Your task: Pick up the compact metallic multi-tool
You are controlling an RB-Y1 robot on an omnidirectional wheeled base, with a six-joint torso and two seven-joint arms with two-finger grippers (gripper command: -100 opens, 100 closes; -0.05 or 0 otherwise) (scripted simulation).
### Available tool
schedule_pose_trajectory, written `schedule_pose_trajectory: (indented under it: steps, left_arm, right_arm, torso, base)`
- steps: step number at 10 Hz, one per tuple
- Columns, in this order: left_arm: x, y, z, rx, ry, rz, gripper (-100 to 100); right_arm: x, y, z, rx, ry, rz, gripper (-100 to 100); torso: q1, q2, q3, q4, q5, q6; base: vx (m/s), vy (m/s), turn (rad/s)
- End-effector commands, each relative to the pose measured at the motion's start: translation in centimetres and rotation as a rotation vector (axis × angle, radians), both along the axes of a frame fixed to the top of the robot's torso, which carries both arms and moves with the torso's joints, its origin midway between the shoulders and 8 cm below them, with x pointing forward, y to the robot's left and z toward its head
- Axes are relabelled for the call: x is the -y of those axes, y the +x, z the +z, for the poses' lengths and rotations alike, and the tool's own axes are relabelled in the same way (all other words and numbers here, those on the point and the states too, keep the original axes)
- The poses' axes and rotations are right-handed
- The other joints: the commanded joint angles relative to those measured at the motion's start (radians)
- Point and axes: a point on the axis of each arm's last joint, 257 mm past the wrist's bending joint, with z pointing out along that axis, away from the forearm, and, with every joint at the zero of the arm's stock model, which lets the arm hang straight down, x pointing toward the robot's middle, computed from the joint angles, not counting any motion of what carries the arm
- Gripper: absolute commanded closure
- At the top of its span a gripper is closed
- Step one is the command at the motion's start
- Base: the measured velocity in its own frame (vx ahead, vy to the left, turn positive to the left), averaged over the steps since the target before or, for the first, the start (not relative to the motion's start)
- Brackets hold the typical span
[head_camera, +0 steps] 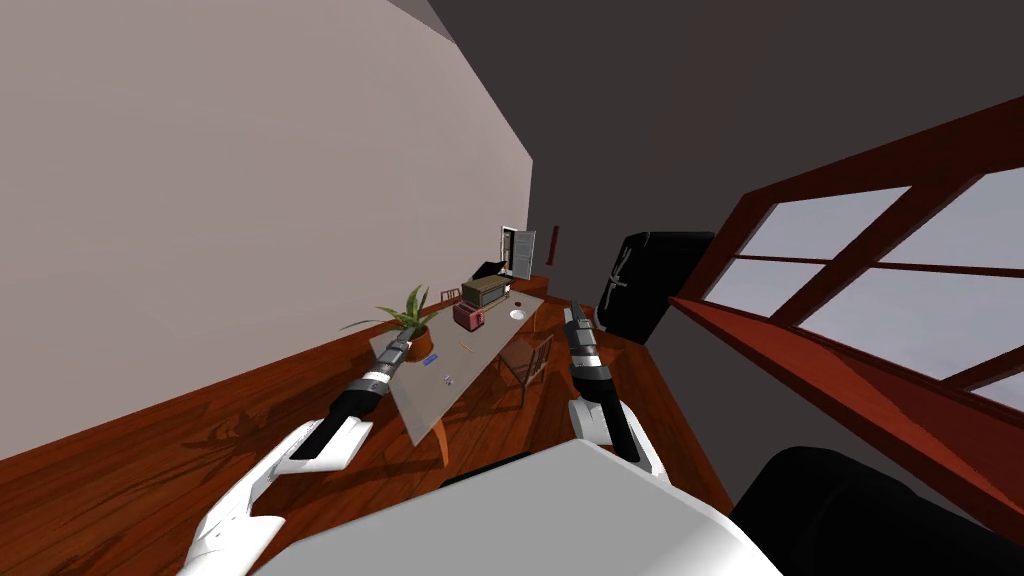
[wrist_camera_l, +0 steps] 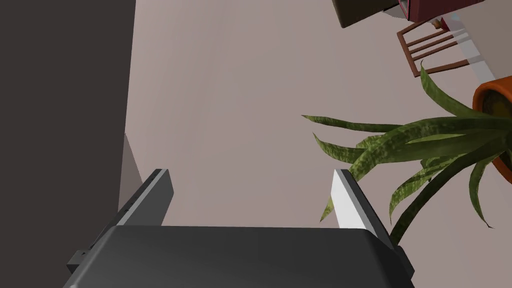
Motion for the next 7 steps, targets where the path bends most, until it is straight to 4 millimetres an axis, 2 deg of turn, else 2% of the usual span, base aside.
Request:
schedule_pose_trajectory:
  steps: [1, 2, 3, 5, 6, 7]
  left_arm:
    - [-0.7, 0.2, -1.6, -0.042, 0.014, 0.016, -100]
    - [-1.7, 0.8, -3.8, -0.100, 0.037, 0.034, -100]
    - [-1.7, 0.8, -3.9, -0.101, 0.037, 0.035, -100]
    - [-3.2, 1.5, -7.5, -0.200, 0.084, 0.065, -100]
    - [-3.8, 1.3, -8.6, -0.222, 0.086, 0.076, -100]
    - [-3.8, 1.3, -8.6, -0.222, 0.086, 0.076, -100]
  right_arm:
    - [0.0, 0.0, 0.0, 0.000, 0.000, 0.000, 0]
    - [0.0, 0.0, 0.0, 0.000, 0.000, 0.000, 0]
    - [0.0, 0.0, 0.0, 0.000, 0.000, 0.000, 0]
    - [0.0, 0.0, 0.0, 0.000, 0.000, 0.000, 0]
    - [0.0, 0.0, 0.0, 0.000, 0.000, 0.000, 0]
    - [0.0, 0.0, 0.0, 0.000, 0.000, 0.000, 0]
  torso:
    - [0.000, 0.000, 0.000, 0.000, 0.000, 0.000]
    - [0.000, 0.000, 0.000, 0.000, 0.000, -0.001]
    - [0.000, 0.000, 0.000, 0.000, 0.000, 0.000]
    - [0.000, -0.001, 0.000, 0.000, 0.000, 0.000]
    - [-0.001, -0.001, -0.001, 0.000, 0.000, 0.000]
    - [0.000, -0.001, 0.000, 0.000, 0.000, -0.001]
  base:
    - [0.009, -0.016, -0.084]
    - [0.015, -0.018, -0.143]
    - [0.015, -0.012, -0.088]
    - [0.025, -0.025, -0.216]
    - [0.027, -0.010, -0.091]
    - [0.012, -0.001, 0.034]
